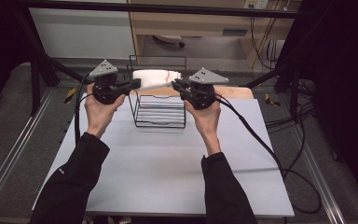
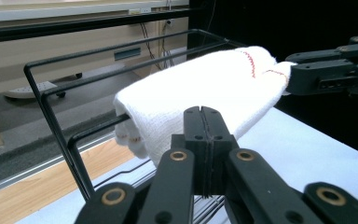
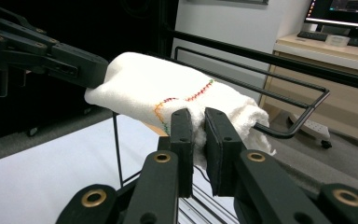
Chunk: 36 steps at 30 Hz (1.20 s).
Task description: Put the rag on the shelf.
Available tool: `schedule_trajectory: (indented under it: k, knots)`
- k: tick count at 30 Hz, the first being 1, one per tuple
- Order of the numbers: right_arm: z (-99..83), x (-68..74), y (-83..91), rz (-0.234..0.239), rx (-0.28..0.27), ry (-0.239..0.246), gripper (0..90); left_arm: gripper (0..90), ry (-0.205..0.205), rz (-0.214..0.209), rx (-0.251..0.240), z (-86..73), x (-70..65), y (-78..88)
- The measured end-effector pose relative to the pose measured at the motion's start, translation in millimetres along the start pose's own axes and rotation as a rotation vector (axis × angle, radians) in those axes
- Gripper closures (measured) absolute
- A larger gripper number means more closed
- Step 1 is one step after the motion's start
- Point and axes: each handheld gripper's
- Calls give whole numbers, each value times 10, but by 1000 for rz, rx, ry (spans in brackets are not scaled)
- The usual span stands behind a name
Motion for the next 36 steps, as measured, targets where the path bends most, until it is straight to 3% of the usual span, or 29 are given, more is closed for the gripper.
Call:
schedule_trajectory:
  k: [11, 14, 16, 20, 22, 29, 36]
  knots:
    - [125, -22, 110, 24, -32, -22, 689, 900, -4, 12, 9, -43, 1, -61]
    - [176, -11, 112, 36, -35, -21, 721, 900, -7, 13, 12, -60, -3, -75]
    - [195, 8, 105, 58, -24, -18, 790, 900, -8, 12, 14, -79, 1, -82]
    - [137, 61, 40, 77, 42, -21, 893, 900, -7, 14, 12, -107, 0, -91]
    - [85, 78, 0, 79, 69, -23, 900, 900, -10, 15, 13, -123, -3, -99]
    - [-52, 35, -104, 10, 115, -14, 900, 900, -14, 26, 15, -182, 6, -150]
    - [-126, -15, -172, -11, 107, -33, 899, 900, -18, 34, 11, -196, 14, -173]
Point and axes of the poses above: each handheld gripper's, and its own axes: y roughly backward along the jaws, z roughly out of its top, x roughly to its left, and after that the axes turned 1 degree about -y, right-handed
